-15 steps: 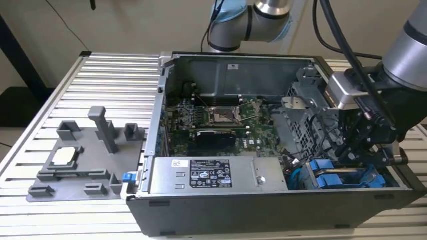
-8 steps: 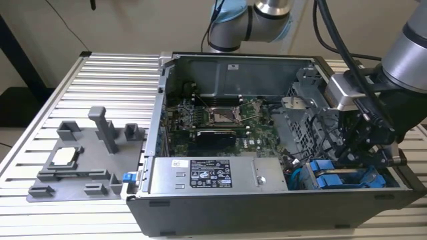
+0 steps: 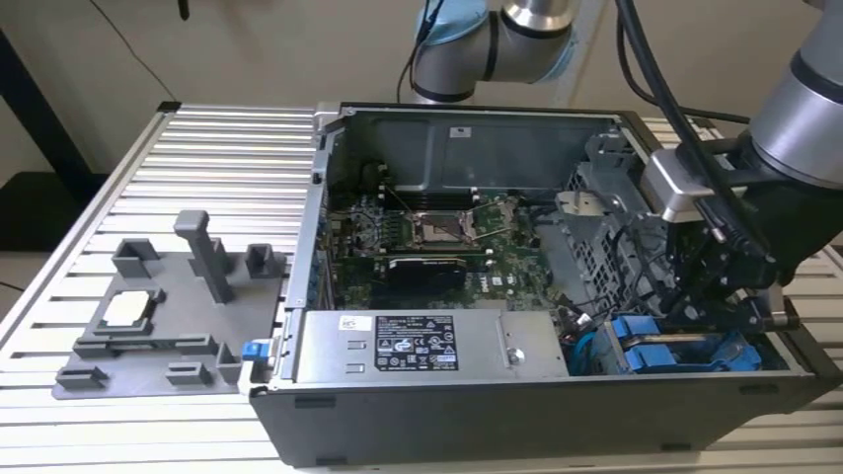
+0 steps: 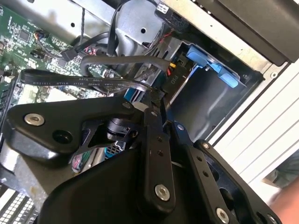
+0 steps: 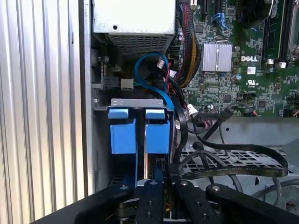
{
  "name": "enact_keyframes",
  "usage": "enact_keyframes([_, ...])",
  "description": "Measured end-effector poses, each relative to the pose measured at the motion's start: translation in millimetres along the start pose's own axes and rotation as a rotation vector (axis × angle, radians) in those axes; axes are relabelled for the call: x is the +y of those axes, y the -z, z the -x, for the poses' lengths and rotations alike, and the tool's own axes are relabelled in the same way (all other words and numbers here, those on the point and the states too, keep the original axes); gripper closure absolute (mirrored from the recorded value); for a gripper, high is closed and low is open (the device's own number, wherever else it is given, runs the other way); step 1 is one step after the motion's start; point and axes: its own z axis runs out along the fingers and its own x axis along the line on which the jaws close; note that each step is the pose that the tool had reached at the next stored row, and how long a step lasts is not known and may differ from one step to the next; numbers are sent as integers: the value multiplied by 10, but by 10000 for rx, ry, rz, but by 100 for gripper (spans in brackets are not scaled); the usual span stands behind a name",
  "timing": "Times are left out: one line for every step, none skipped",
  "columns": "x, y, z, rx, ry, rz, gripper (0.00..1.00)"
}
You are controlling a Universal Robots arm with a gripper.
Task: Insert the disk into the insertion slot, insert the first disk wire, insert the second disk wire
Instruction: 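Insert the second disk wire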
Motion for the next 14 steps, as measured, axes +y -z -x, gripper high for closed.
enact_keyframes([0, -1, 0, -1, -1, 2, 84])
enact_keyframes([1, -5, -1, -7, -3, 8, 82])
enact_keyframes([1, -6, -1, -9, -4, 12, 82])
enact_keyframes([1, -6, -1, -10, -5, 16, 82])
enact_keyframes([0, -6, -1, -10, -6, 23, 76])
enact_keyframes([0, -5, -1, -10, -9, 28, 76])
enact_keyframes([0, -3, -1, -10, -12, 35, 76])
enact_keyframes([-1, 0, -1, -12, -15, 45, 76])
enact_keyframes([-1, 5, -1, -12, -18, 57, 76])
enact_keyframes([-2, 11, -1, -14, -20, 69, 76])
enact_keyframes([-2, 21, -1, -11, -24, 82, 76])
enact_keyframes([-3, 30, -1, -11, -27, 92, 76])
enact_keyframes([-4, 40, 0, -11, -29, 98, 76])
enact_keyframes([-5, 52, 0, -10, -31, 105, 76])
